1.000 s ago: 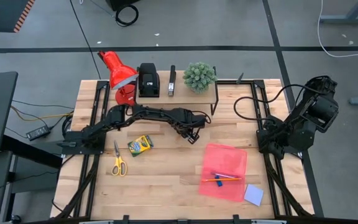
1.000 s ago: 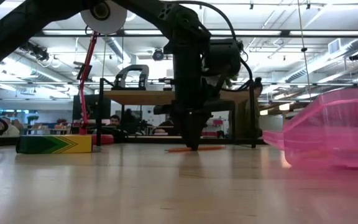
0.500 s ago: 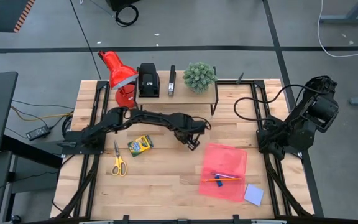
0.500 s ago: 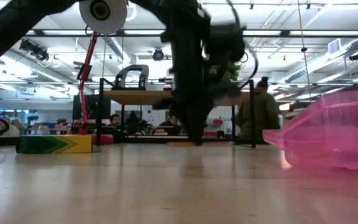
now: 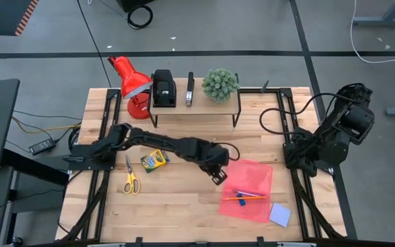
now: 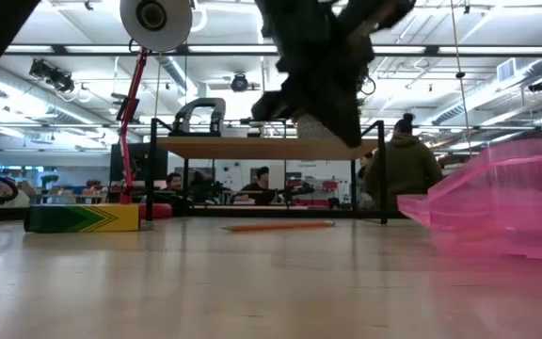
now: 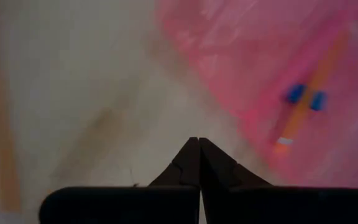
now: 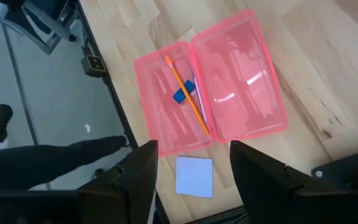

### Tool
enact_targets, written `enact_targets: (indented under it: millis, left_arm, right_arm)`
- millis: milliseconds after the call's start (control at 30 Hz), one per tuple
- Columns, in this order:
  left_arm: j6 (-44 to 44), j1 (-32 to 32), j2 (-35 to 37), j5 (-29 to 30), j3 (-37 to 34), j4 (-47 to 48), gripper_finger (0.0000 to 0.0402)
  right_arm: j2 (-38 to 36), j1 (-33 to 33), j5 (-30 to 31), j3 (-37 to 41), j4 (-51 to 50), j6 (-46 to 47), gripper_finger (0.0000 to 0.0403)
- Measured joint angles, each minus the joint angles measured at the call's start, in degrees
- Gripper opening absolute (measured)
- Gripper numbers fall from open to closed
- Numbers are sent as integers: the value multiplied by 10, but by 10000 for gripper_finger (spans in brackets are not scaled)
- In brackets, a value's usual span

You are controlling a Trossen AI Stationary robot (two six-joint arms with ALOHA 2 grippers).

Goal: Pack school essentials
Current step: Put the orange pencil into the pink supply box

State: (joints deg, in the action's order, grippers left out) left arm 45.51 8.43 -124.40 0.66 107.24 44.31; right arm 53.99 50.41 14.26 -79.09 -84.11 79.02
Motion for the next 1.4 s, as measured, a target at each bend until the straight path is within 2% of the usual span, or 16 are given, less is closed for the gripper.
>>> enact_targets:
  millis: [133, 267, 433, 733, 933, 1167, 1400]
  left_arm:
    - [4, 11, 3, 24, 0, 20, 7]
    - [2, 5, 3, 78, 0, 87, 18]
    - [-42, -22, 3, 138, 0, 168, 56]
    - [-77, -90, -5, 134, -63, 173, 182]
    - [-98, -120, -5, 65, -117, 128, 236]
    - [-124, -129, -4, 46, -151, 94, 236]
    - [-128, -132, 1, 6, -184, 55, 180]
  right_arm:
    - [-2, 0, 2, 0, -1, -7, 206]
    - [-1, 0, 4, 0, -1, -9, 206]
    - [-1, 0, 7, 0, -1, -5, 206]
    - [-1, 0, 6, 0, 0, 32, 206]
    - [-1, 0, 1, 0, 0, 45, 206]
    - [-1, 0, -13, 0, 0, 81, 206]
    - [-1, 0, -13, 0, 0, 95, 206]
